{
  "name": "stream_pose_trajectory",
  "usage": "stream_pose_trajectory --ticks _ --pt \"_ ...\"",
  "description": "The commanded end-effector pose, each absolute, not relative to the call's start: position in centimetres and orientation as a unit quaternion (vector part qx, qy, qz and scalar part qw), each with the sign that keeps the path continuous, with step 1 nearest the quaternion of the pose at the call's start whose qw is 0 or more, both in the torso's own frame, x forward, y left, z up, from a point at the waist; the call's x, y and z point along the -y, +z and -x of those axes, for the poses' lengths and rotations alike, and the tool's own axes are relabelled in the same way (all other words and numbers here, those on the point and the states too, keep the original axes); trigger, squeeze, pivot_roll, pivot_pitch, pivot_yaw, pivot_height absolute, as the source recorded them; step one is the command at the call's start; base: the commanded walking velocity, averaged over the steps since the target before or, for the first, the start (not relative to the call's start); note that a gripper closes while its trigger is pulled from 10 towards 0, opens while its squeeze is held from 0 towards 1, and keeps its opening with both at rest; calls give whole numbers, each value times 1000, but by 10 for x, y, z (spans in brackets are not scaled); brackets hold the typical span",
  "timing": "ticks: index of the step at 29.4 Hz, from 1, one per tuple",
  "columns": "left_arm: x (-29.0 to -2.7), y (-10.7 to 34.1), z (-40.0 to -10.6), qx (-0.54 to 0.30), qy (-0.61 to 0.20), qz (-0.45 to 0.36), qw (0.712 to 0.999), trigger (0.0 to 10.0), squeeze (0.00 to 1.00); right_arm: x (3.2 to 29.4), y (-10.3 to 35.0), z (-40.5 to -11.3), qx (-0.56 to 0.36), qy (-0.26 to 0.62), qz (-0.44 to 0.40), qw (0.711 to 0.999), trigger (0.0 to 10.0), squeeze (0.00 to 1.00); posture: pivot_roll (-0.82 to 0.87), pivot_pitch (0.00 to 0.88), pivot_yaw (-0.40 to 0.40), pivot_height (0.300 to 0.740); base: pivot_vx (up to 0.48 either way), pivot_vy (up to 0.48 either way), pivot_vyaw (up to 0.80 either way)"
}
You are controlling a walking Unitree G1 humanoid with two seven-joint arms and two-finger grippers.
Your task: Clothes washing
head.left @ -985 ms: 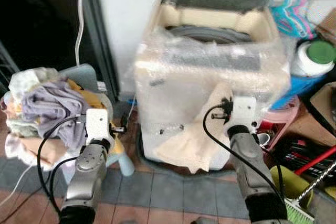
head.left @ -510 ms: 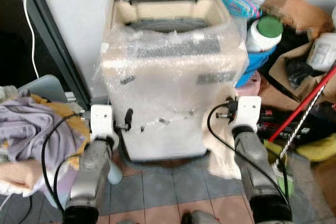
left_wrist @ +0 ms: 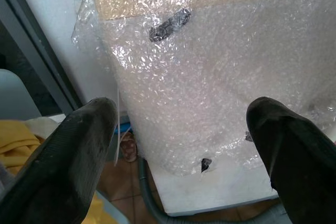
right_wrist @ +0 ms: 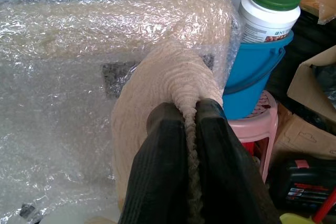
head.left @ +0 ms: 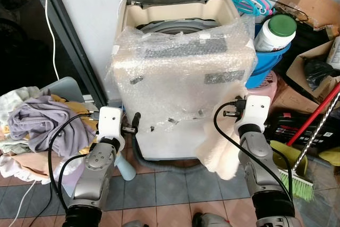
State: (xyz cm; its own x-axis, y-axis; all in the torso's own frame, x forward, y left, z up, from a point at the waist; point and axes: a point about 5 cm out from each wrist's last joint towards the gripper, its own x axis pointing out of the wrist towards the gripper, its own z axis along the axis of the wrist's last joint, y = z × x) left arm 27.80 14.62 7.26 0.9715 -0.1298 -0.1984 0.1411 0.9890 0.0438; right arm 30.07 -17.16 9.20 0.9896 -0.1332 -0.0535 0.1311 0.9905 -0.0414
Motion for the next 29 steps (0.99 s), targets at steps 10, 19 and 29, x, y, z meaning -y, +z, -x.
stream_pose_trajectory --ticks 10,19,29 --pt "-160 79 -270 -94 -37 -27 995 10000 0 172 121 -316 20 -21 50 998 10000 0 -11 0 28 740 148 0 0" --pt "-164 79 -275 -91 -19 -18 995 10000 0 174 140 -328 53 12 75 996 10000 0 -18 0 18 740 348 0 222" --pt "-154 78 -274 -100 -33 -13 994 10000 0 165 206 -349 152 111 136 973 10000 0 -25 0 25 740 345 0 352"
